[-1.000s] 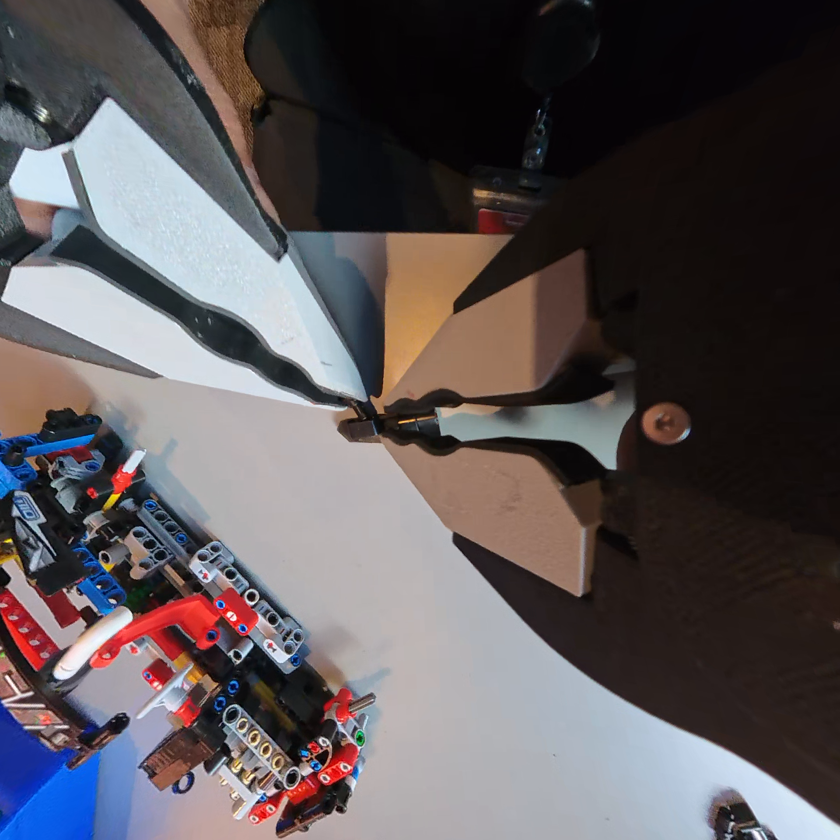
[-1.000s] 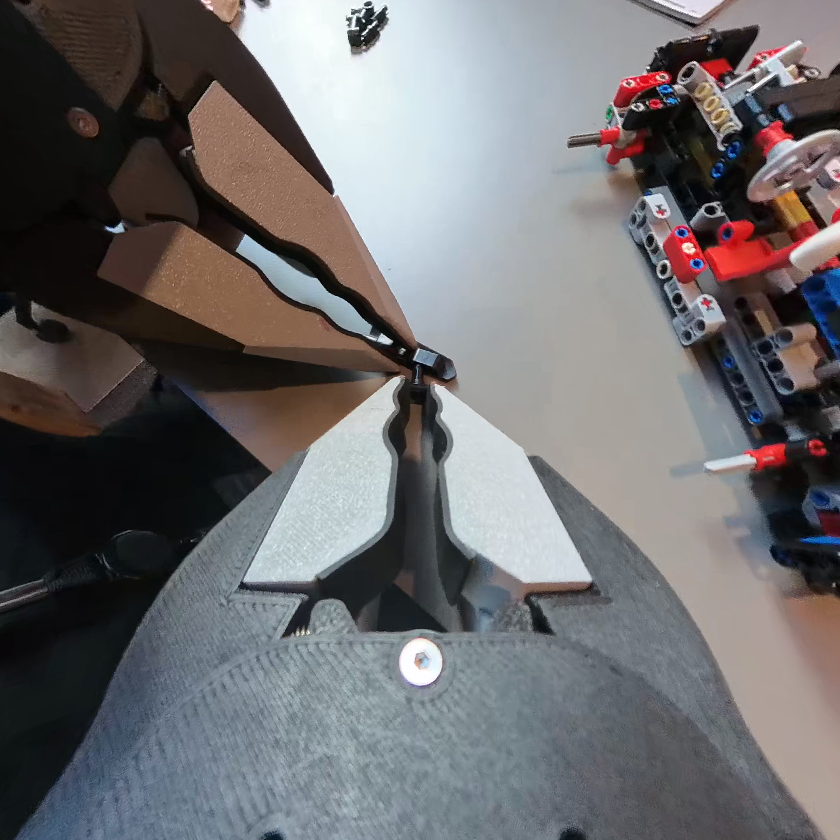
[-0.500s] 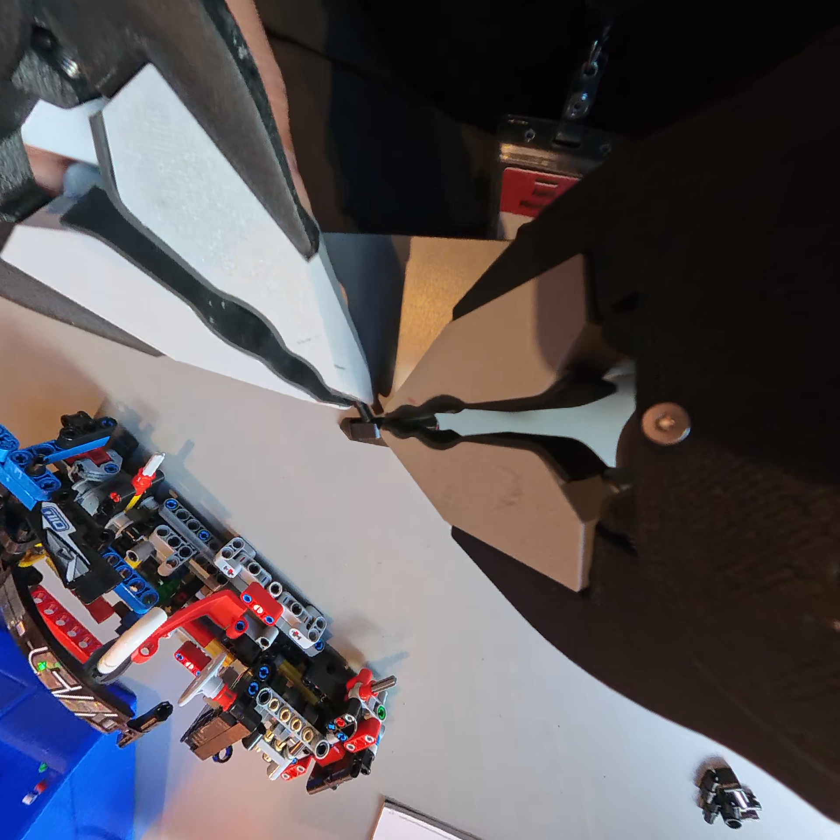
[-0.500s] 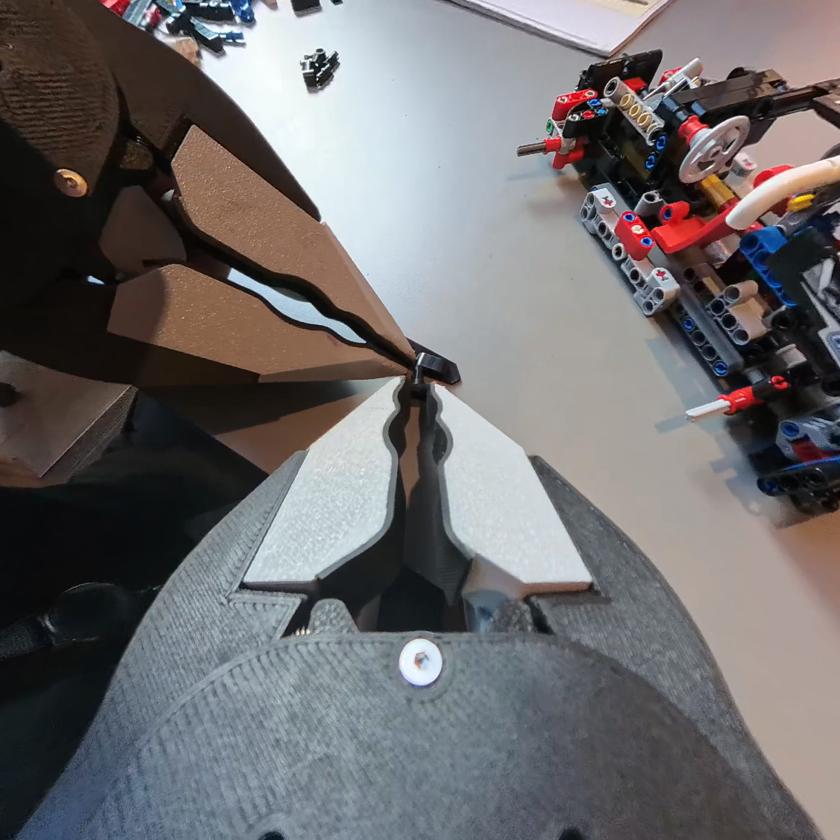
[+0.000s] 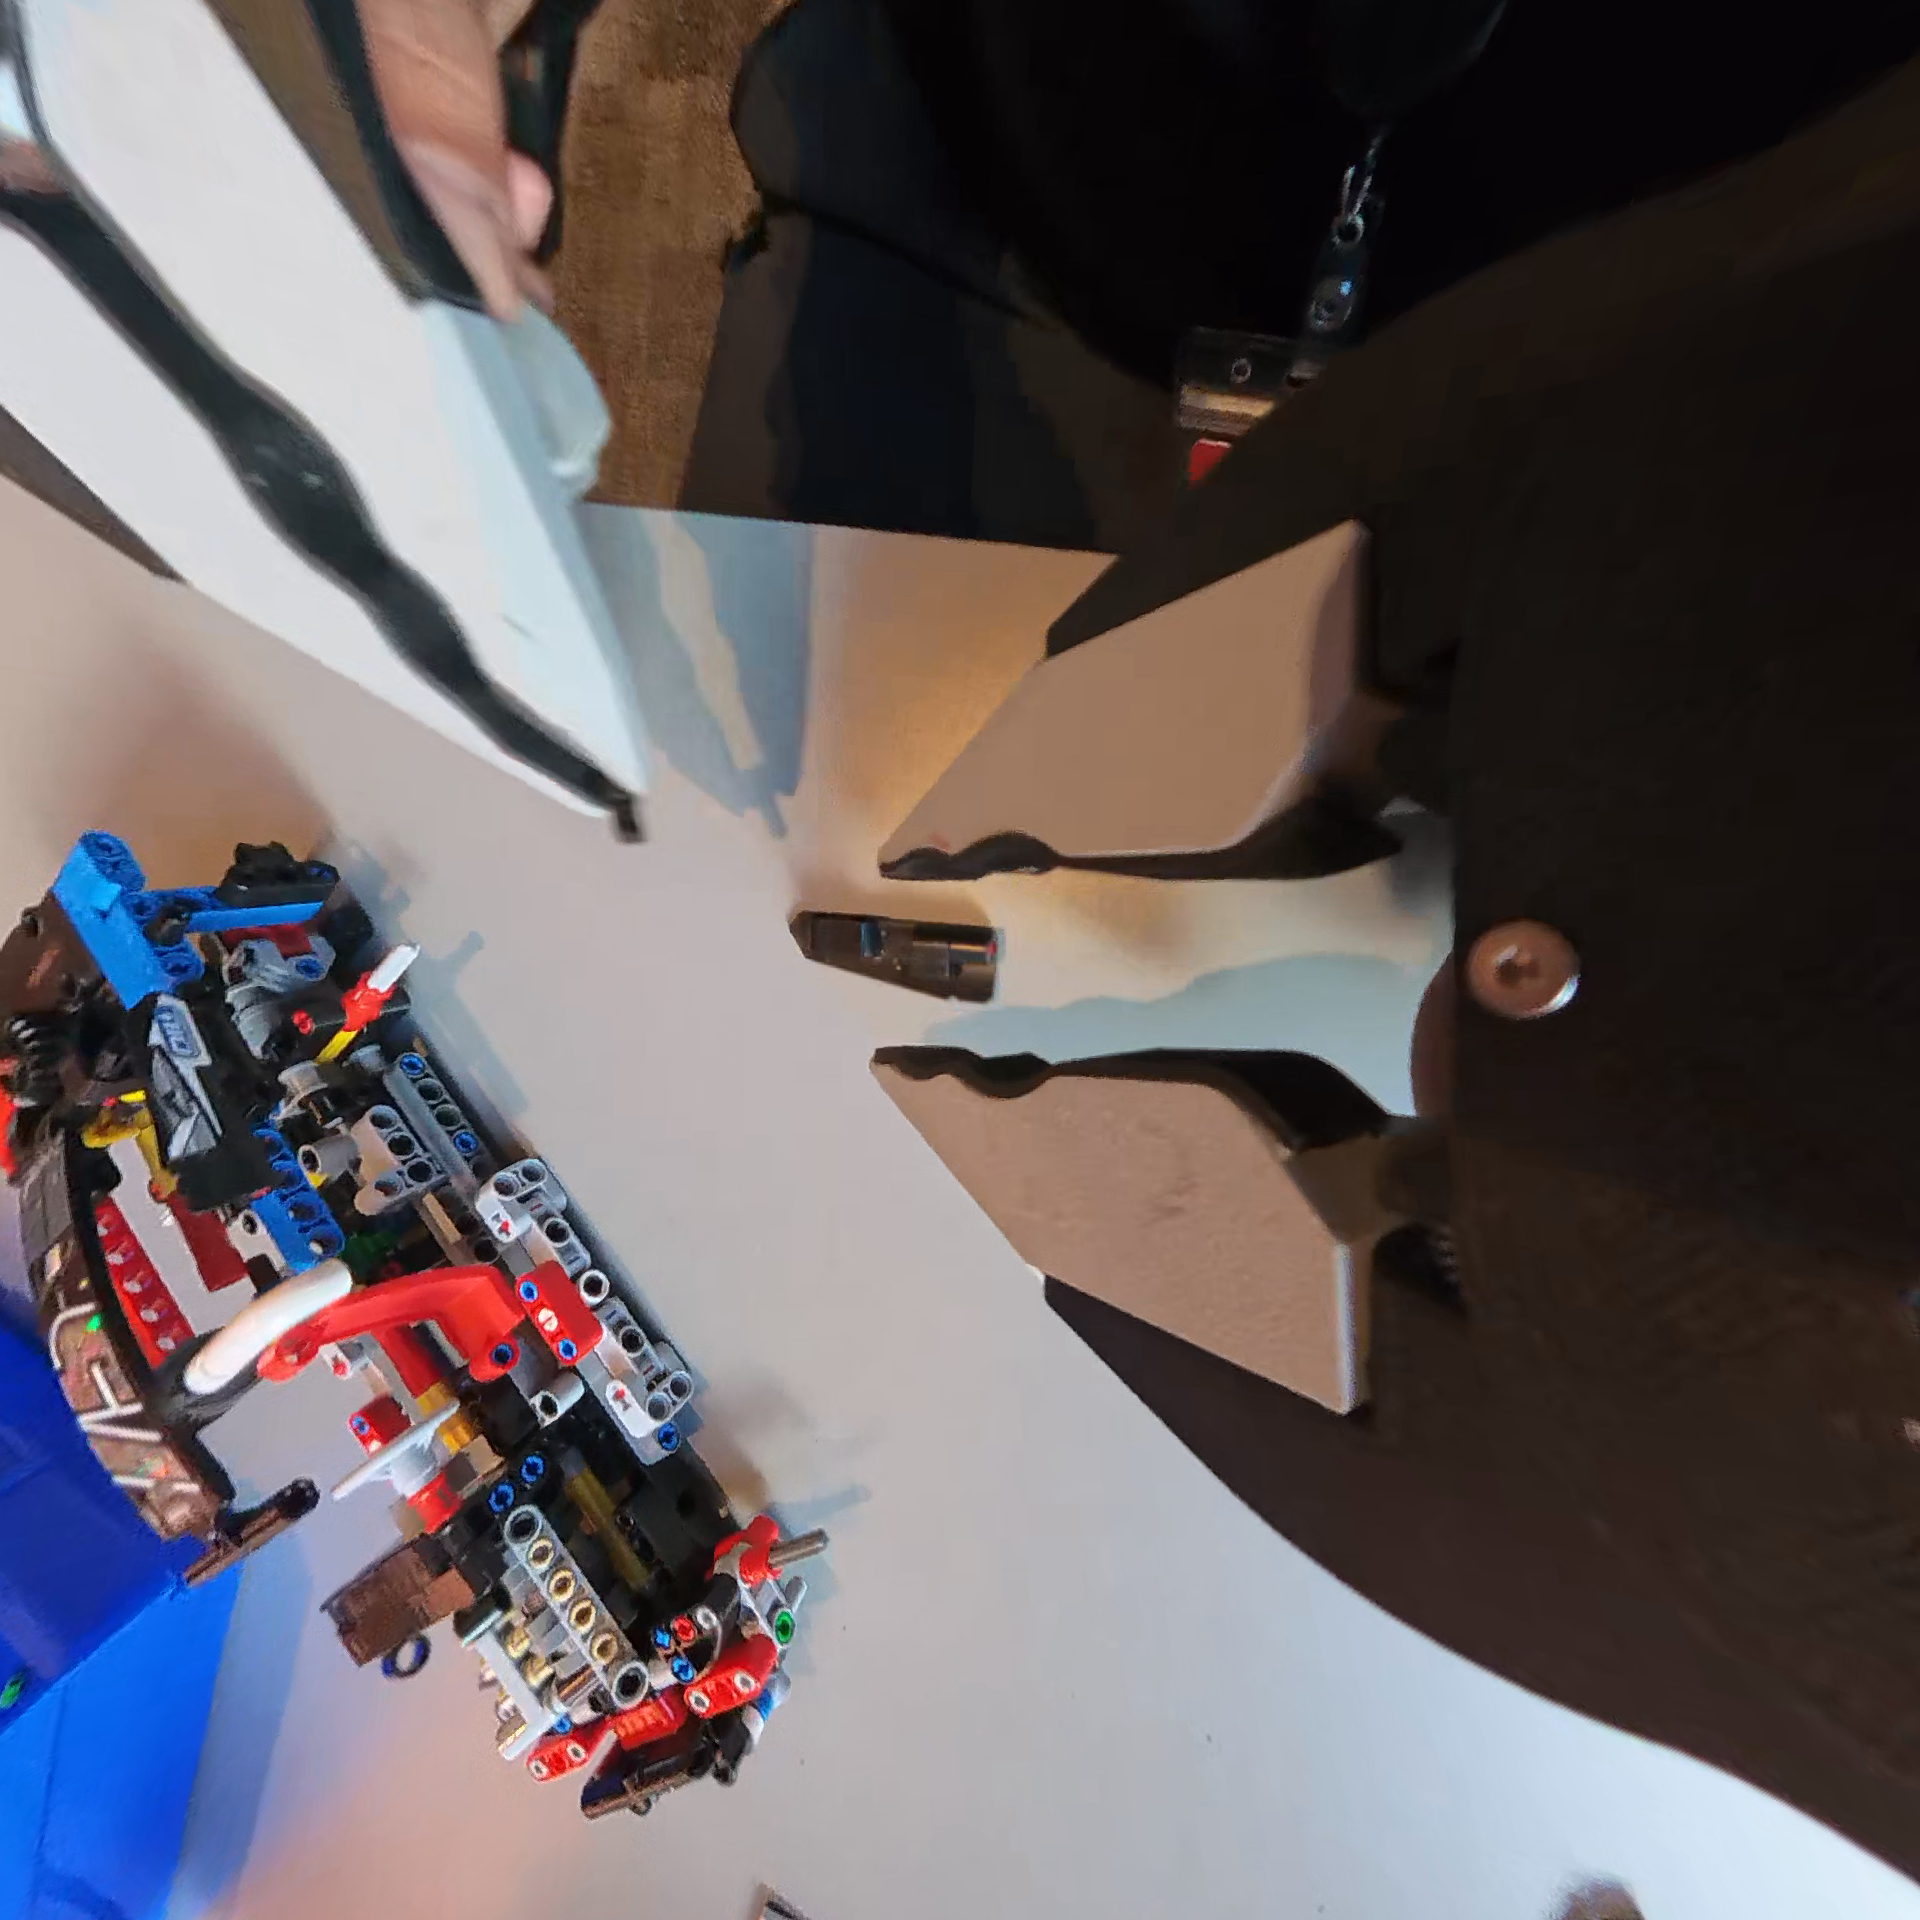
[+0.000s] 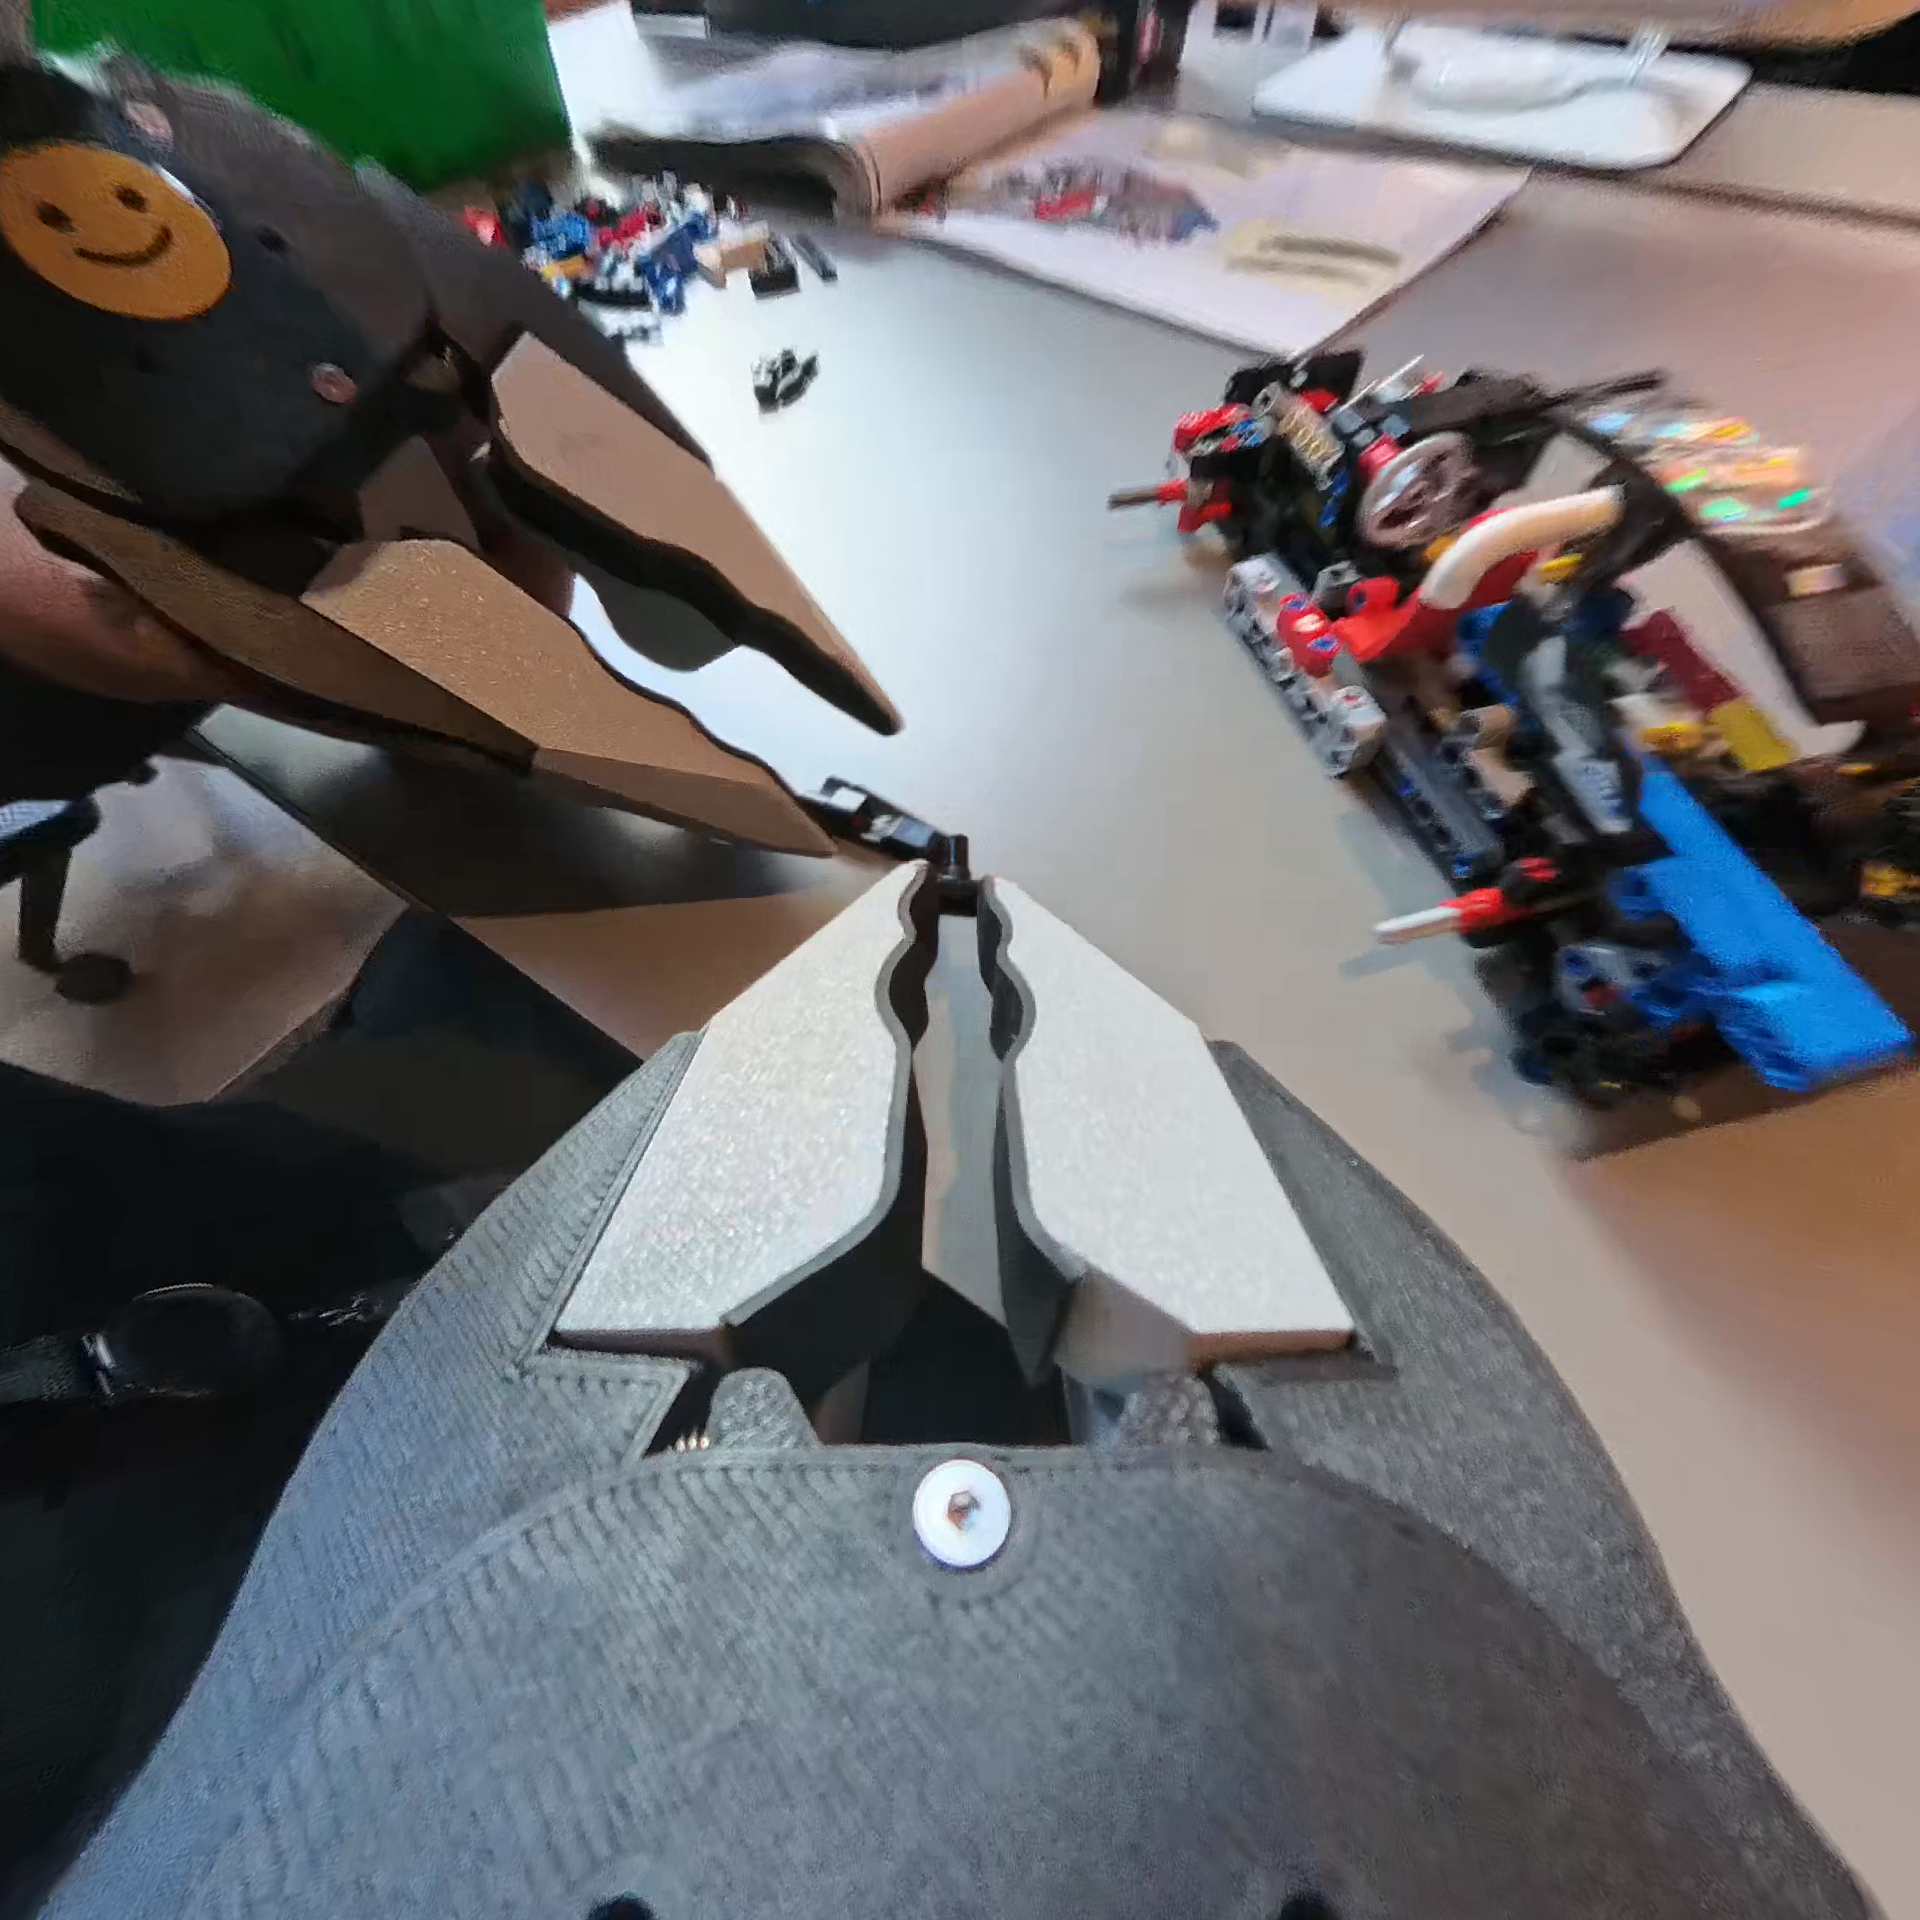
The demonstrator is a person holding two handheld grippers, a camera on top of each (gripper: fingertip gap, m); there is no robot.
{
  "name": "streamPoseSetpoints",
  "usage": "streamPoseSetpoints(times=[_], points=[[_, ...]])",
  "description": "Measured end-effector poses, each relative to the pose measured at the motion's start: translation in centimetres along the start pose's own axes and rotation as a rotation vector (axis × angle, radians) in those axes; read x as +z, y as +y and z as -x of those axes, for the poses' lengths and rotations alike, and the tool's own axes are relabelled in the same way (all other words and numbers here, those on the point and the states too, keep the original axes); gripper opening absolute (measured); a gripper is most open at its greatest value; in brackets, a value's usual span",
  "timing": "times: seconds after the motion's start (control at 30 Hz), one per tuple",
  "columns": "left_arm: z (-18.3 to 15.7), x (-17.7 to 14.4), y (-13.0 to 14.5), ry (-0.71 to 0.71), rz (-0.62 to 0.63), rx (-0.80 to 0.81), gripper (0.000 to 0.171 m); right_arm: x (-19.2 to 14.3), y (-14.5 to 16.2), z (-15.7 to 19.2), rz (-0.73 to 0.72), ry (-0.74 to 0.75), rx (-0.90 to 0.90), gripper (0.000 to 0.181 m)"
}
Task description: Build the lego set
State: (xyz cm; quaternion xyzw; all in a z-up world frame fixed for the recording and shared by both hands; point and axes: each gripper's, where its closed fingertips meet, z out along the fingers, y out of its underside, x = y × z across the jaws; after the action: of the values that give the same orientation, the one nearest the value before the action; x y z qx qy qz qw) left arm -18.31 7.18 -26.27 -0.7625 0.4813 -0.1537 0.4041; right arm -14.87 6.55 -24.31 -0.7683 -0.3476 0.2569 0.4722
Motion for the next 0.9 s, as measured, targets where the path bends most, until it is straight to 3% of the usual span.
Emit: streamPoseSetpoints(times=[0.13, 0.23, 0.3, 0.47, 0.6, 0.9], points=[[0.4, -0.9, -0.4, 0.001, -0.06, -0.039, 0.029, -4.1, -0.3, -5.2, -0.056, 0.124, -0.049, 0.004], [0.8, -1.5, -0.5, 0.007, -0.093, -0.081, 0.028, -10.1, -1.1, -12.4, -0.152, 0.256, -0.074, 0.003], [1.0, -1.8, -0.7, 0.019, -0.117, -0.107, 0.028, -12.9, -0.8, -17.3, -0.196, 0.249, -0.018, 0.003], [1.4, -1.6, -0.5, 0.037, -0.105, -0.164, 0.028, -13.1, 2.9, -24.1, -0.087, 0.157, 0.095, 0.004], [1.5, -1.3, -0.1, 0.034, -0.074, -0.172, 0.029, -12.2, 4.3, -25.1, -0.019, 0.099, 0.163, 0.004], [1.6, -0.9, 0.2, 0.045, -0.046, -0.192, 0.027, -10.4, 6.0, -23.3, 0.17, -0.041, 0.145, 0.003]])
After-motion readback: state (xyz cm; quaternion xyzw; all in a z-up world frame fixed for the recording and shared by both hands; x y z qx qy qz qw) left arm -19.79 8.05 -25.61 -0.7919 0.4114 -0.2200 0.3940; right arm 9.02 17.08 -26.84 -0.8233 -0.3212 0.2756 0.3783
